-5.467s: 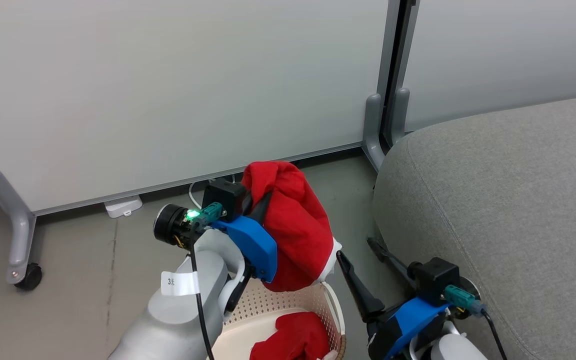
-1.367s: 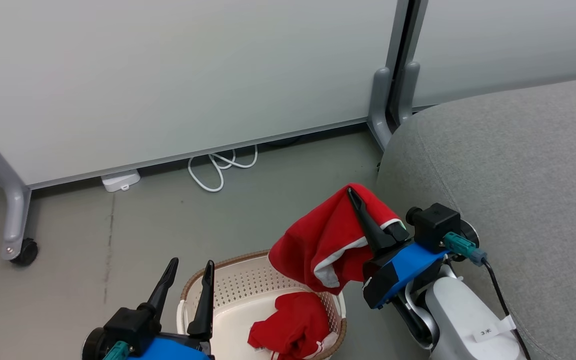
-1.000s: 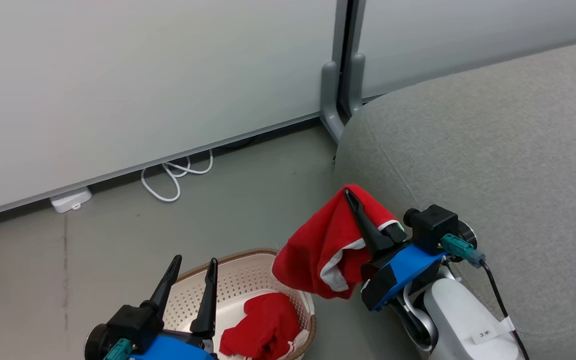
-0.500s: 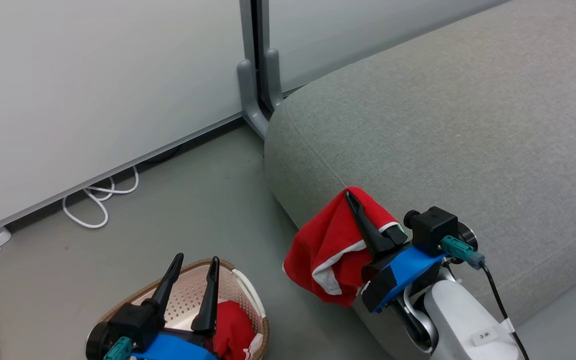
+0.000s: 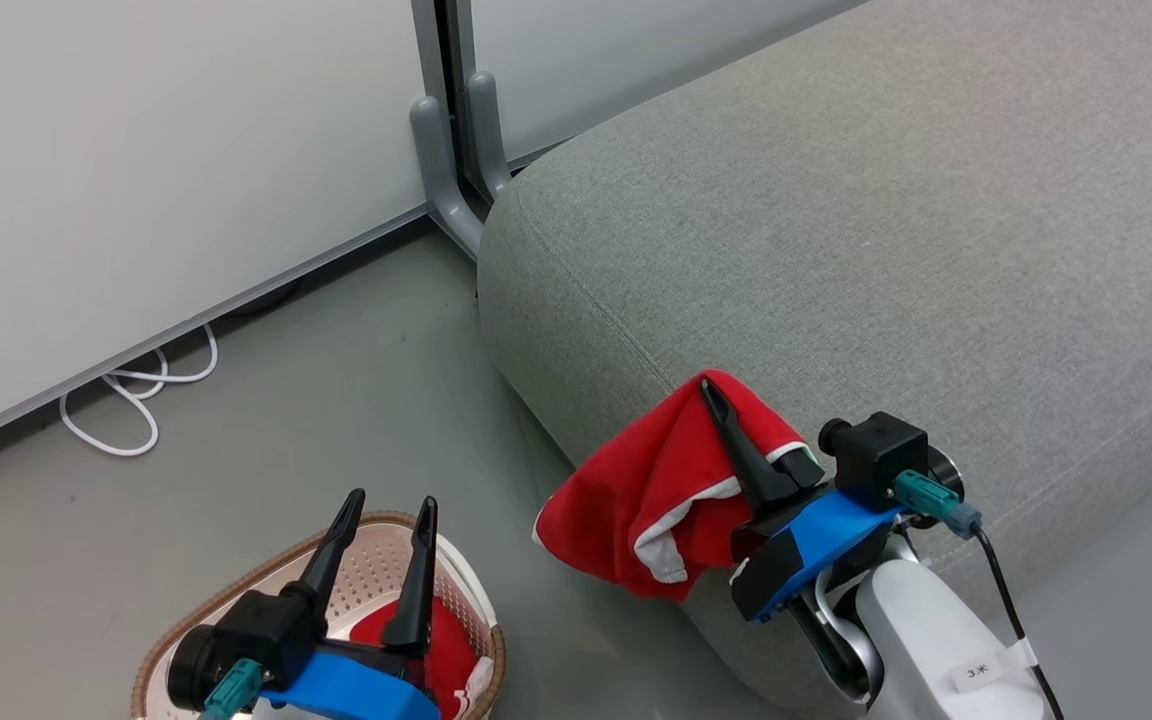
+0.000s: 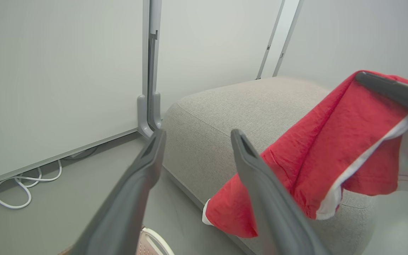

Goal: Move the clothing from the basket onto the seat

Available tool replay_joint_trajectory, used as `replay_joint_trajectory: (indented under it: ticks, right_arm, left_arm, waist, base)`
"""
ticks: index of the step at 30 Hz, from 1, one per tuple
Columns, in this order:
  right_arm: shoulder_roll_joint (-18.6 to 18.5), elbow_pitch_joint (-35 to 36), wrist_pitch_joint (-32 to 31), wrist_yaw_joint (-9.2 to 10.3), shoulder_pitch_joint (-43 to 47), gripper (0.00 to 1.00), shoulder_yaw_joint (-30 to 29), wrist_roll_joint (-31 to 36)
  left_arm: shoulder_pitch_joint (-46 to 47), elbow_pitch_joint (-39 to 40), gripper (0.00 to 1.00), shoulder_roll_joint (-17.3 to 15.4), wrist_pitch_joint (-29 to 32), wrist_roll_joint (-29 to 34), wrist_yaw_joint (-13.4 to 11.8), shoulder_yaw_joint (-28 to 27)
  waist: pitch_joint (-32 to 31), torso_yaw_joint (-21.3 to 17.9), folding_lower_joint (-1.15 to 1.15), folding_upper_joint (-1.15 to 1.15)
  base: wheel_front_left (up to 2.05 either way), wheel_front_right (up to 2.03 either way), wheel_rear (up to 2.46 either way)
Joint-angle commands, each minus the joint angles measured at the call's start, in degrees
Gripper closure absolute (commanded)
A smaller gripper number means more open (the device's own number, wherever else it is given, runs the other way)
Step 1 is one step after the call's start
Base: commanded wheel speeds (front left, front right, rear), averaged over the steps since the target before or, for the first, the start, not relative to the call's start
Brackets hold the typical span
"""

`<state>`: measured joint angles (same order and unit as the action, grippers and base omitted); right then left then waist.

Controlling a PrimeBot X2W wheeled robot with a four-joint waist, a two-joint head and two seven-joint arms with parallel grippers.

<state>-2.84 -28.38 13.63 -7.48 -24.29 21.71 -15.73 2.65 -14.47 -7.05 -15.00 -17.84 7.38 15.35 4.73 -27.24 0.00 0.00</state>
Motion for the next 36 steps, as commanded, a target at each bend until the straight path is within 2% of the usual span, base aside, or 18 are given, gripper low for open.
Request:
replay_joint_trajectory:
  ticks: [1,8,15,22,27,32,36]
  right_arm:
    - [-0.1,0.3,0.1,-0.03,0.0,1.0,-0.3,-0.1]
    - [-0.1,0.1,-0.3,-0.03,-3.1,1.0,-3.1,0.0]
    - [-0.2,1.6,-3.9,-0.03,-14.9,1.0,-14.4,3.8]
    - [-4.6,6.2,-9.3,-0.03,-27.6,1.0,-28.3,8.3]
    - [-9.5,9.0,-12.1,-0.02,-33.3,1.0,-36.6,10.1]
    - [-12.9,6.7,-11.6,-0.03,-35.9,1.0,-43.0,11.3]
    - [-13.6,1.5,-9.8,-0.02,-36.0,1.0,-46.5,11.7]
  left_arm:
    - [1.0,0.2,0.0,-0.3,-0.3,0.3,0.1,-0.1]
    - [2.4,0.4,0.0,-1.0,-0.3,0.3,0.1,0.5]
    - [6.3,1.2,0.0,-3.4,-0.3,0.8,0.1,1.6]
    - [12.9,3.0,0.0,-6.6,-0.3,1.3,0.1,4.9]
    - [18.6,4.0,0.0,-8.4,-0.3,1.8,0.1,7.8]
    - [23.7,4.7,0.0,-9.9,-0.3,2.1,0.1,10.6]
    - [26.8,4.9,0.0,-10.4,-0.3,2.3,0.1,12.2]
  waist:
    - [0.2,0.1,0.0,0.0]
    - [2.8,1.2,0.0,0.0]
    - [9.5,3.0,0.0,0.0]
    - [19.1,6.8,0.0,0.0]
    - [26.2,9.3,0.0,0.0]
    - [32.1,11.0,0.0,0.0]
    - [35.4,11.8,0.0,0.0]
  base:
    - [0.0,0.0,0.0]
    - [0.0,0.0,0.0]
    - [0.0,0.0,0.0]
    - [0.0,0.0,0.0]
    - [0.0,0.0,0.0]
    - [0.0,0.0,0.0]
    - [0.0,0.0,0.0]
